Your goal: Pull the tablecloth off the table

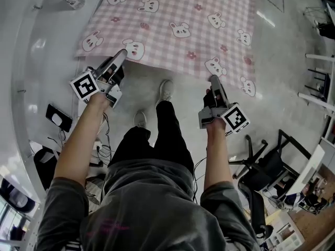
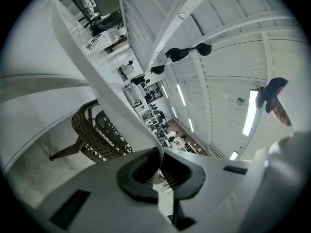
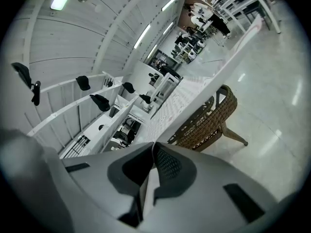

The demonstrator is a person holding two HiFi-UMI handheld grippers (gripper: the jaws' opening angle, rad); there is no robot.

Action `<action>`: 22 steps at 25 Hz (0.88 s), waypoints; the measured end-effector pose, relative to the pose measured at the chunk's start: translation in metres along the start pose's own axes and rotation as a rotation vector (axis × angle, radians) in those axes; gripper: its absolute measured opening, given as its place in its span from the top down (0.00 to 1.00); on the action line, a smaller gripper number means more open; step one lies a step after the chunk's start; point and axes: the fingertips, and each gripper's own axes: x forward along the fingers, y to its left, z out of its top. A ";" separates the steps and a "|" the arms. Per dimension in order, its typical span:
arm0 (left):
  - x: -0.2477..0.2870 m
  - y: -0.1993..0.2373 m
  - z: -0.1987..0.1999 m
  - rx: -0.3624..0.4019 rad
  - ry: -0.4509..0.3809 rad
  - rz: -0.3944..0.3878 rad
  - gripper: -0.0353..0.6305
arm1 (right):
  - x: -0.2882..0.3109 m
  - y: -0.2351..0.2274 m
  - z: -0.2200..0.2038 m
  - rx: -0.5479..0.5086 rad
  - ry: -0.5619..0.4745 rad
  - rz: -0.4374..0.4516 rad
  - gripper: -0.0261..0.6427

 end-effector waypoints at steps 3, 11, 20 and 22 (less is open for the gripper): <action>0.001 -0.007 0.001 0.012 0.008 -0.021 0.94 | -0.004 0.006 0.006 -0.009 -0.018 0.000 0.95; -0.001 -0.002 -0.006 0.085 0.027 -0.099 0.94 | -0.014 0.003 -0.003 -0.064 -0.076 0.010 0.95; -0.002 -0.018 -0.003 0.075 0.010 -0.185 0.94 | -0.028 0.014 -0.003 -0.100 -0.136 0.028 0.95; 0.000 -0.016 -0.004 0.087 0.014 -0.195 0.94 | -0.029 0.011 -0.003 -0.105 -0.142 0.019 0.95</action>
